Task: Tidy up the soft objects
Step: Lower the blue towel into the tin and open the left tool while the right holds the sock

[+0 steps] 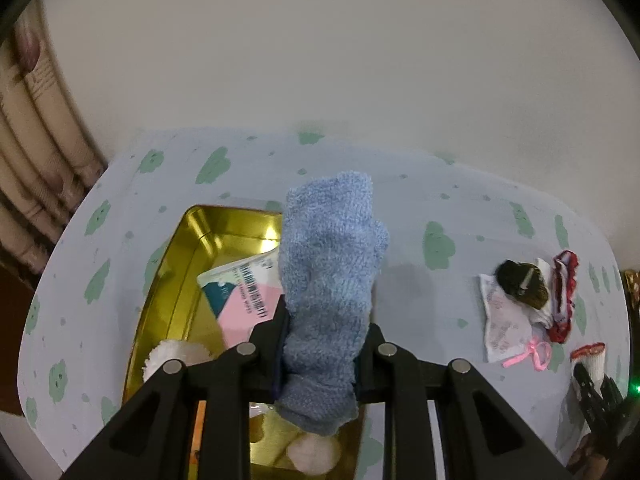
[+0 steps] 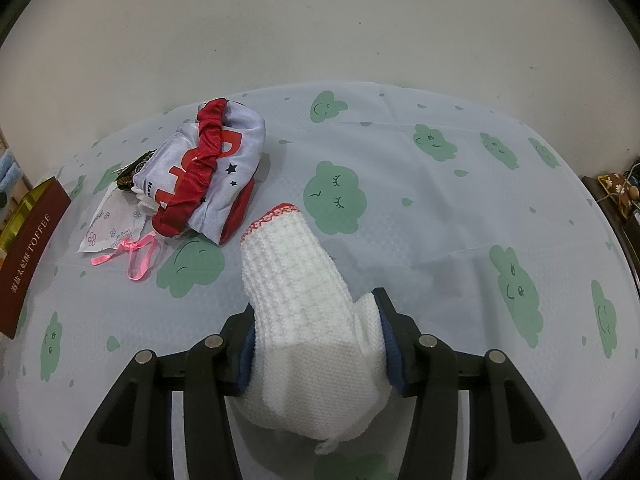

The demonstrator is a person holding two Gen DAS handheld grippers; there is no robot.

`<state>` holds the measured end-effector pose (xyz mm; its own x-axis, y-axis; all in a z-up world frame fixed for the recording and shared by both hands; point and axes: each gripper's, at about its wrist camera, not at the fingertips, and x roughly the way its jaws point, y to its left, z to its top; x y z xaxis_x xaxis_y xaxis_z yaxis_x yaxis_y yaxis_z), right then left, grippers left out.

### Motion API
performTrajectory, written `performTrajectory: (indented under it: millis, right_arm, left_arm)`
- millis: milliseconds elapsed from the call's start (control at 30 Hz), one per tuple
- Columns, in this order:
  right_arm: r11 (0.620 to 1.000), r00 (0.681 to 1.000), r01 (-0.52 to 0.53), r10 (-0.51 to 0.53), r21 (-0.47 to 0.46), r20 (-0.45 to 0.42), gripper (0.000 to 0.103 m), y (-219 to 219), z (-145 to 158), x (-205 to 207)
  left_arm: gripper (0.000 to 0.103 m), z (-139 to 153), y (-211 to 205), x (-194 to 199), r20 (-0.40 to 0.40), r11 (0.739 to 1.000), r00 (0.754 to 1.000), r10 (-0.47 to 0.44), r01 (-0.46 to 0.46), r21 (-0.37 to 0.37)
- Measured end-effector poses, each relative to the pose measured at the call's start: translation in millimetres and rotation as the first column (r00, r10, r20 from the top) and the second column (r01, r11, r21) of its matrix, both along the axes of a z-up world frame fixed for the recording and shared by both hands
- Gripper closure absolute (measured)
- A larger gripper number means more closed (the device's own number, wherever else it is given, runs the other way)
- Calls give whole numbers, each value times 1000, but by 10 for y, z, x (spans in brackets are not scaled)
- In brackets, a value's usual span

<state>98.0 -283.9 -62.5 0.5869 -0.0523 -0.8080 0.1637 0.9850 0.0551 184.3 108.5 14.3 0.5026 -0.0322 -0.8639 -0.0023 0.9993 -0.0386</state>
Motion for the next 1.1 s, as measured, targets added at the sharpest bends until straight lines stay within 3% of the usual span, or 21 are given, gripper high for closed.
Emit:
performTrajectory:
  millis: [667,933,1100]
  right_arm:
    - [1000,1000,1,-1,0,0,54,-4,3,3]
    - [1000,1000,1,-1,0,0,54,-9,7,6]
    - [1000,1000,1,-1,1,0,54,-10,5,5]
  left_arm:
    - [79,-364,471,185,-61,990,988,139,-138,32]
    - [79,-460,579,207,-84,988,984,156,-155,13]
    - [71,-464,580,208,-84,987,983,161,-162,4]
